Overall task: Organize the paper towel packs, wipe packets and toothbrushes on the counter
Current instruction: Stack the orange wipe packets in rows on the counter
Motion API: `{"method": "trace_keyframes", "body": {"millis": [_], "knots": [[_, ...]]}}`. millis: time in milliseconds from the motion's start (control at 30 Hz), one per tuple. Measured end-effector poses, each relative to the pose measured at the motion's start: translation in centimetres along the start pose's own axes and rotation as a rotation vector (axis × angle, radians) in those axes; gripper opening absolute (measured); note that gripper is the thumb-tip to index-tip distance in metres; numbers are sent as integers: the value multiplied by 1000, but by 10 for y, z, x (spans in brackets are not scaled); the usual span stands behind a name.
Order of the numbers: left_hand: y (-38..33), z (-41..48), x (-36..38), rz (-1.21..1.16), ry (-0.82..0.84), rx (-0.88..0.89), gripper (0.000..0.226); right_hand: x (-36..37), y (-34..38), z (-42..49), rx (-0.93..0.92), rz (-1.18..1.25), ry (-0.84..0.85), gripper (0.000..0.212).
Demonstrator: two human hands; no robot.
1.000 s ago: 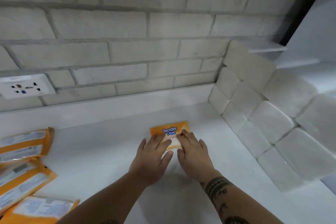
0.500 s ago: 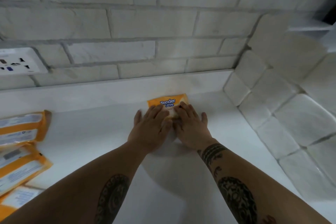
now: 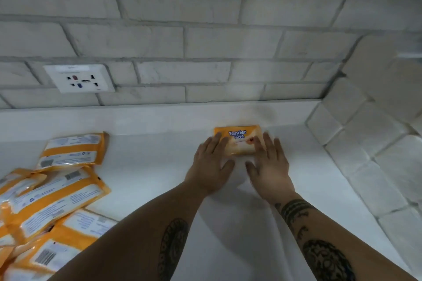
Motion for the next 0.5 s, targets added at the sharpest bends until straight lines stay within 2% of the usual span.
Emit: {"method": "trace_keyframes", "body": {"millis": [100,167,233,300,500], "knots": [[7,-25,-22,-181,54,-177,76,-12,10,-29,80,97,-79,62],[5,-43,-41,-168,167,-217,60,-17,25,-50,73,162,-121,49],[11,-69,-74,-98,203,-217,43,-19,56,-70,46,262,-96,37],[22,-97,-113,-34,183,-210,37,-22,99,-85,-20,341,-38,31],[67,-180,-228,94,22,-298,35,-39,248,-117,-296,410,99,32]]}}
Point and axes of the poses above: each hand's wrist, its own z-axis towards the middle knuckle, its own x-axis out of the palm, y = z × x, the point moved 8 cm from there along z, towards the middle knuckle, and after that the axes turned 14 degrees about -z, right-handed, at the moved point
